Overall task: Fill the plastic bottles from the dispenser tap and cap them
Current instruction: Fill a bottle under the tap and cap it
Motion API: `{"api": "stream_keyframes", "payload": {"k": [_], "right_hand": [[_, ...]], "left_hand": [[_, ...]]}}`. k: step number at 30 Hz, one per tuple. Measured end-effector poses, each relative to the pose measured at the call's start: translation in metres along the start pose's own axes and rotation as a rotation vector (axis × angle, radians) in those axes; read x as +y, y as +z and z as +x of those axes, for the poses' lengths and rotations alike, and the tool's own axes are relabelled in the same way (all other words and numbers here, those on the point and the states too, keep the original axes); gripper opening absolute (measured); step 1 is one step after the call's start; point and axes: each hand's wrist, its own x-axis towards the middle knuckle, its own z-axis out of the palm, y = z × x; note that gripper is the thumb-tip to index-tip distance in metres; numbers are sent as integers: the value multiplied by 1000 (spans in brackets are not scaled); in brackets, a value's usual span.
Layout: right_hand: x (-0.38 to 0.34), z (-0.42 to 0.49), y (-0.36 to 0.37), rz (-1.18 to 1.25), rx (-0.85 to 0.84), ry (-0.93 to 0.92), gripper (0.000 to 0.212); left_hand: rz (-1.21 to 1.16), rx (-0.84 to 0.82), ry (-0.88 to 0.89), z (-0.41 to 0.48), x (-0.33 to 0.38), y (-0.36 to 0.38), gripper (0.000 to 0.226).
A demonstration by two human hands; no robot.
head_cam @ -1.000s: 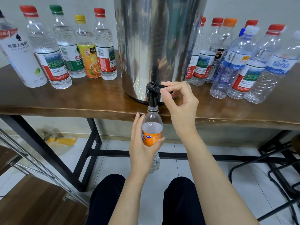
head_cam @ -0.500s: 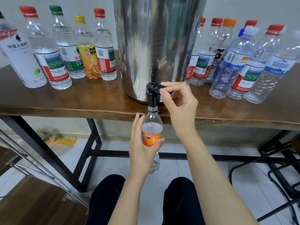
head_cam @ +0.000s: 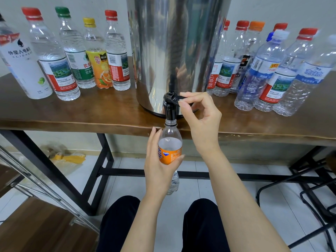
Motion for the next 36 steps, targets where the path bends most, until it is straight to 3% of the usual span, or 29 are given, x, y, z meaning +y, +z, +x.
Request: {"api": "stream_keyframes", "payload": {"k": [36], "right_hand": [[2, 0, 0, -3, 3, -13, 5]], "left_hand": [[-48, -12, -14, 1, -2, 2, 93]]}}
